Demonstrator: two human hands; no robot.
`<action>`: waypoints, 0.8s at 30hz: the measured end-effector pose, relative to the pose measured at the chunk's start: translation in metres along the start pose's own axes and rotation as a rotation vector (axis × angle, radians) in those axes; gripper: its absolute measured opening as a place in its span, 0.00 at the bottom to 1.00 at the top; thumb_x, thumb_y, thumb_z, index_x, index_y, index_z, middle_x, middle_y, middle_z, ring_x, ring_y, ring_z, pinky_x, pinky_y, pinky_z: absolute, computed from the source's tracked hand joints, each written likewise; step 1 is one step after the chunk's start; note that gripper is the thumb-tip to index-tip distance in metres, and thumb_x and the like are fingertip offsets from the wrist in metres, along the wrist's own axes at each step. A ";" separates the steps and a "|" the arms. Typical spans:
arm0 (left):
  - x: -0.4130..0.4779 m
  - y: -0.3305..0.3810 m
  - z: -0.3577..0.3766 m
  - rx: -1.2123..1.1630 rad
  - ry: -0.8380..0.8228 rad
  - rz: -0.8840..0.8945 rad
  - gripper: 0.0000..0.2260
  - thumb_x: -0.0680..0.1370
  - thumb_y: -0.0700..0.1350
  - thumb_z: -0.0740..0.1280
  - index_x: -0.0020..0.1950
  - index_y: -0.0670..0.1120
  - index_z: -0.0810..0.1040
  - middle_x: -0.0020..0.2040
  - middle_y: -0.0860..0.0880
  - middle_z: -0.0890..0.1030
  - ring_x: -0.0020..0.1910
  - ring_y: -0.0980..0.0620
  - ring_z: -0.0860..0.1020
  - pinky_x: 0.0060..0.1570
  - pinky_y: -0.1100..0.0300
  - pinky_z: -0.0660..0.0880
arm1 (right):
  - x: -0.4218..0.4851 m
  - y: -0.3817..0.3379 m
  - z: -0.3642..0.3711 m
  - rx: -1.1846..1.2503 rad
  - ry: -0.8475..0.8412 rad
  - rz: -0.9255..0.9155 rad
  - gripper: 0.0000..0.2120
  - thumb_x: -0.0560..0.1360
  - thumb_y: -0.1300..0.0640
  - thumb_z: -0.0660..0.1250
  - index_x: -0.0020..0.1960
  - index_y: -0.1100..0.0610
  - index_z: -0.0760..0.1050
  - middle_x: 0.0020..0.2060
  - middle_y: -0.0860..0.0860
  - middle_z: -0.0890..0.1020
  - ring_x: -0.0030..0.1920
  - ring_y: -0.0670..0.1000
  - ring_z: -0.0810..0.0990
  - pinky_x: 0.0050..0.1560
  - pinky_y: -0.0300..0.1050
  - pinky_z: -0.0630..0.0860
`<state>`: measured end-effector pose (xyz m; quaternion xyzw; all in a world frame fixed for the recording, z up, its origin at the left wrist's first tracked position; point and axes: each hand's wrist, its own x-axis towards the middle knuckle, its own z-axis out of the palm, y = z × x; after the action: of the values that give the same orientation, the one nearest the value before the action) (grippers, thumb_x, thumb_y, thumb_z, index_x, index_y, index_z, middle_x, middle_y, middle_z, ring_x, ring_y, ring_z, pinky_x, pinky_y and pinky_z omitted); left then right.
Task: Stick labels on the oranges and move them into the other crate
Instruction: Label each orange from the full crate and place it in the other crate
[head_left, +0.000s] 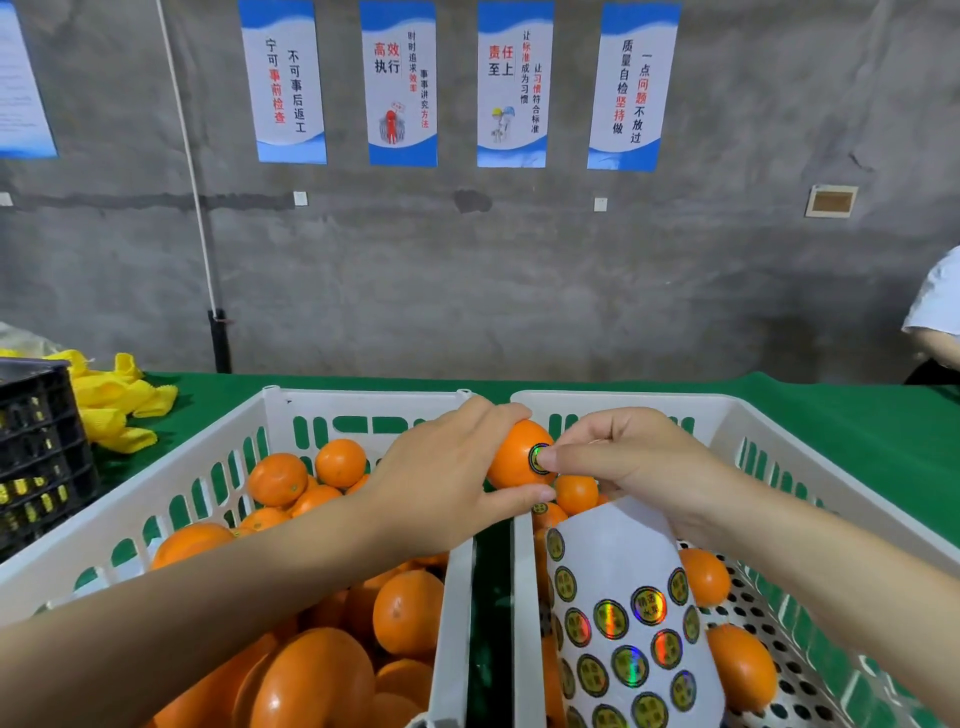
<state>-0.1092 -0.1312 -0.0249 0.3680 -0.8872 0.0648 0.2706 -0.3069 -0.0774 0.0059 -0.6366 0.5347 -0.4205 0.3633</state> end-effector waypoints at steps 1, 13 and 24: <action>0.000 0.000 0.000 0.000 0.001 -0.003 0.32 0.75 0.72 0.60 0.74 0.59 0.61 0.65 0.56 0.72 0.57 0.56 0.74 0.49 0.63 0.71 | 0.001 0.002 0.000 -0.037 0.026 -0.045 0.06 0.68 0.50 0.78 0.40 0.52 0.85 0.38 0.53 0.86 0.43 0.53 0.85 0.55 0.54 0.81; 0.000 -0.001 0.001 -0.059 -0.014 0.031 0.29 0.75 0.72 0.57 0.72 0.59 0.62 0.62 0.56 0.73 0.54 0.57 0.74 0.48 0.63 0.72 | 0.005 0.012 -0.007 -0.231 0.222 -0.243 0.17 0.63 0.37 0.77 0.40 0.49 0.80 0.19 0.44 0.69 0.21 0.42 0.64 0.23 0.31 0.61; 0.005 0.002 -0.001 -0.154 -0.190 0.080 0.30 0.74 0.69 0.66 0.73 0.63 0.61 0.66 0.60 0.74 0.60 0.58 0.74 0.58 0.57 0.76 | 0.000 -0.008 -0.022 -0.097 -0.031 -0.242 0.17 0.72 0.39 0.71 0.35 0.52 0.83 0.20 0.44 0.65 0.21 0.43 0.63 0.24 0.30 0.64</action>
<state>-0.1128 -0.1327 -0.0212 0.3149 -0.9252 -0.0278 0.2102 -0.3244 -0.0763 0.0215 -0.7197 0.4681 -0.4249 0.2869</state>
